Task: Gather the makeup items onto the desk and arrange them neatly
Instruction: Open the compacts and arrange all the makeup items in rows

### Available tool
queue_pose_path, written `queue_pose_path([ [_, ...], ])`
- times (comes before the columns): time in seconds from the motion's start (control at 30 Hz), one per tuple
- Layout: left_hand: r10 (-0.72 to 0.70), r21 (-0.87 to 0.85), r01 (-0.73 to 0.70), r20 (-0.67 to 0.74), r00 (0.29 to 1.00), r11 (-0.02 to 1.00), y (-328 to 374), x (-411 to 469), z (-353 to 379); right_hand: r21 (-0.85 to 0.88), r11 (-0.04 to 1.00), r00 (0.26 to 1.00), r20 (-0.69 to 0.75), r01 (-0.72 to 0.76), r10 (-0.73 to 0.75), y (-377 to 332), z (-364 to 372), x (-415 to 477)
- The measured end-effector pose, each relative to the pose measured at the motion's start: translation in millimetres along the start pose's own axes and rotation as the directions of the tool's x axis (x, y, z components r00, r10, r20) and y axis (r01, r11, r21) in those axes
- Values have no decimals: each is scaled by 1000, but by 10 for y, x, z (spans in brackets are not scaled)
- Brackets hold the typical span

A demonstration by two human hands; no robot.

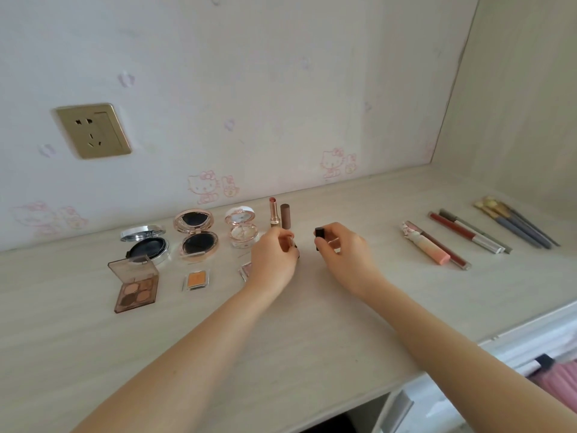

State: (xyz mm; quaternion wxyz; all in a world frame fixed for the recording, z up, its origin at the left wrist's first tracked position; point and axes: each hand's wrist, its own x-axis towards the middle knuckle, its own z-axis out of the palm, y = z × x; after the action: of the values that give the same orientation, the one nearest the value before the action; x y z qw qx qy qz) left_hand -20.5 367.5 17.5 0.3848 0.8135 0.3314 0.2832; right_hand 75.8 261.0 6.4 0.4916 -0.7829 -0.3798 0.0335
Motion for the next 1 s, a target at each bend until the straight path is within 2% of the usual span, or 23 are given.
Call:
queue_pose_path([
  [0.33,22,-57,-21,18,1000,998,-54,-120,-181,-17,999,998,42,47,-46,-88,185,122],
  [0.5,65,45,-65,6,998,997,59,111,-202,-36,999,998,55,2,0,-68,252,250],
  [0.67,19,136,-13,-42,999,991,74,288,-101,-111,993,997,64,-39,46,-15,327,378],
  [0.83,25,219,-11,-62,998,976,61,339,-38,-187,982,998,65,-1,13,42,392,449],
  [1.0,7,248,16,-94,996,969,48,348,21,-174,985,997,68,-24,36,32,404,480],
])
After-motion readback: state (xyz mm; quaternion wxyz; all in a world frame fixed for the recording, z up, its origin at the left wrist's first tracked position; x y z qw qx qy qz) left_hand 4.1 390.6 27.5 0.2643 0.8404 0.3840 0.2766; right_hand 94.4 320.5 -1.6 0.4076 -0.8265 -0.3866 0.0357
